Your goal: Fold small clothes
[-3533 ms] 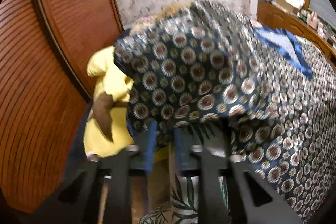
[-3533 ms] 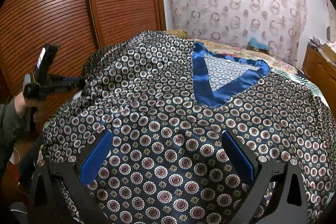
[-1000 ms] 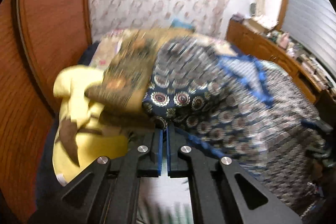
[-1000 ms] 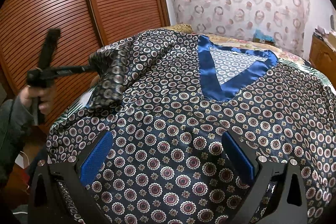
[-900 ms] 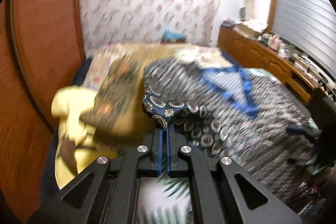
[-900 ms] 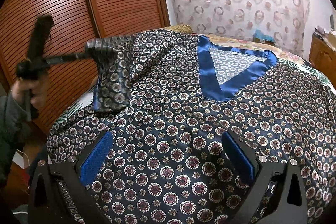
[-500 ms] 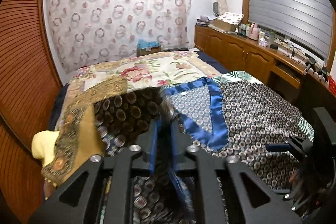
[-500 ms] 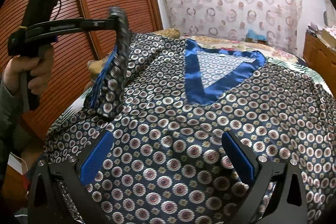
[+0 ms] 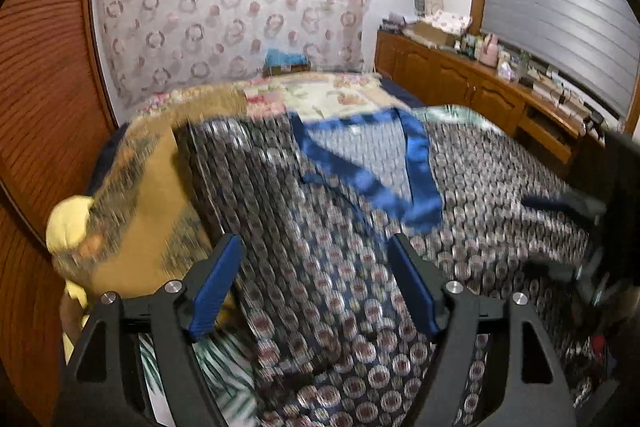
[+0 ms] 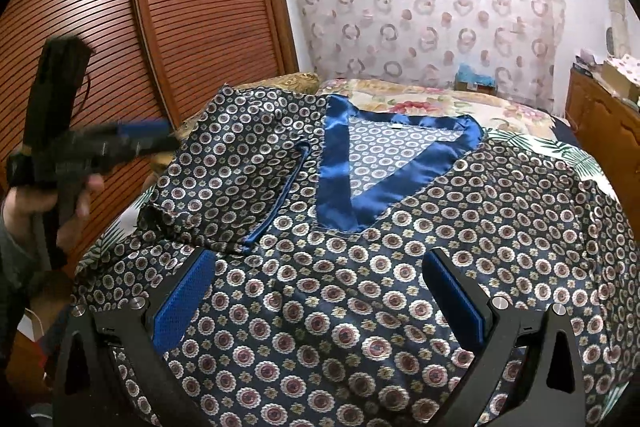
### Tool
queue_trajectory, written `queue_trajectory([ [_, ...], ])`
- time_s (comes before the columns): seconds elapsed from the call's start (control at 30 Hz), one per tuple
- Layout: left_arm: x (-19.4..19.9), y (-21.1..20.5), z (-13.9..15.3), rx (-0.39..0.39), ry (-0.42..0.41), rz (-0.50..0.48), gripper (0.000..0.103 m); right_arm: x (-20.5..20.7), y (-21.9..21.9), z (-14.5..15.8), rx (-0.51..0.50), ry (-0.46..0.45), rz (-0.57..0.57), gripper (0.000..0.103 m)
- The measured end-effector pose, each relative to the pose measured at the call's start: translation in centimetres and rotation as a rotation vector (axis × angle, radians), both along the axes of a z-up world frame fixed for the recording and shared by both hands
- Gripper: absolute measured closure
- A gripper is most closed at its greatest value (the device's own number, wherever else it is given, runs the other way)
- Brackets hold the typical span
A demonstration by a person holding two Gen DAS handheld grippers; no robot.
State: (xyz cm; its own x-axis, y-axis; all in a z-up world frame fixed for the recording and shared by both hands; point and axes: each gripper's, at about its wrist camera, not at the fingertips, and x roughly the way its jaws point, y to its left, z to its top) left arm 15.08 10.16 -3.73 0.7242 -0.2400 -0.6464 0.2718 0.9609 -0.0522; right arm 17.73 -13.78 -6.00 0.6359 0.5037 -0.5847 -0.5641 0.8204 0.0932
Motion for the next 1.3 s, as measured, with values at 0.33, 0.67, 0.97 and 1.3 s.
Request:
queue_trajectory([
  [0.33,0.6,-6.5,-2.2,0.004,0.021,-0.042,0.027,0.5,-4.9,1.6,-0.046,-0.048,-0.09,0.001],
  [0.67,4.7,-14.9,-3.2,0.053,0.08,-0.154,0.027,1.5,-11.7,2.7,-0.114,-0.073,-0.224,0.006],
  [0.97,6.3,-19.3,-6.0,0.099,0.172,-0.2,0.027,3.6,-17.1,1.7,-0.154,0.025,-0.341,0.012],
  [1.3,6.6,-20.8,-6.4,0.116,0.172,-0.187,0.014,4.1,-19.7,0.3,-0.129,0.155,-0.405,0.014],
])
